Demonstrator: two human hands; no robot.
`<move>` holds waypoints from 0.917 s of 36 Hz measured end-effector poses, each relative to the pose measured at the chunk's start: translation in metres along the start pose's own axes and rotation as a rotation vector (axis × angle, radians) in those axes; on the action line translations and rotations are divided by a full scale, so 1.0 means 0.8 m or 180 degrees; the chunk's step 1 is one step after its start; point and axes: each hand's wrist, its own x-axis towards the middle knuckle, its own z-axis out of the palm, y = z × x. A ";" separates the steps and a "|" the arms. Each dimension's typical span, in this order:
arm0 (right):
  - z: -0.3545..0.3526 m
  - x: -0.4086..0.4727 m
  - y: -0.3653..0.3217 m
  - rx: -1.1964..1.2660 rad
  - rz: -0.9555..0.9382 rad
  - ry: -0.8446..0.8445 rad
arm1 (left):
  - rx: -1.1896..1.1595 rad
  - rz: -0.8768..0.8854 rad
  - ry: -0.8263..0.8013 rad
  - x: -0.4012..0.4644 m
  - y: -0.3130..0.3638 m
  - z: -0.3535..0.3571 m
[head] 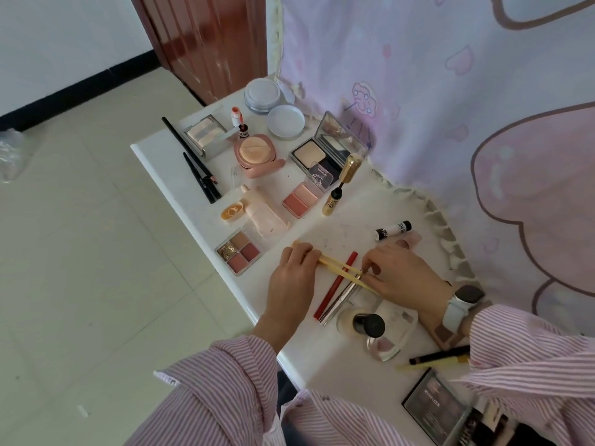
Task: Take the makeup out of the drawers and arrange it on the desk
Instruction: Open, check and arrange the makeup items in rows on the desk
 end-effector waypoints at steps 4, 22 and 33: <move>0.001 0.000 -0.006 -0.0090 0.0080 0.0025 | 0.0055 -0.0060 0.0080 0.001 0.002 0.001; -0.002 0.035 -0.026 0.0869 0.0359 0.0432 | 0.0624 -0.0091 -0.0282 0.002 0.005 -0.002; 0.006 0.025 -0.011 -0.0471 -0.0646 0.0629 | 0.0070 -0.0273 -0.0122 -0.013 0.004 -0.008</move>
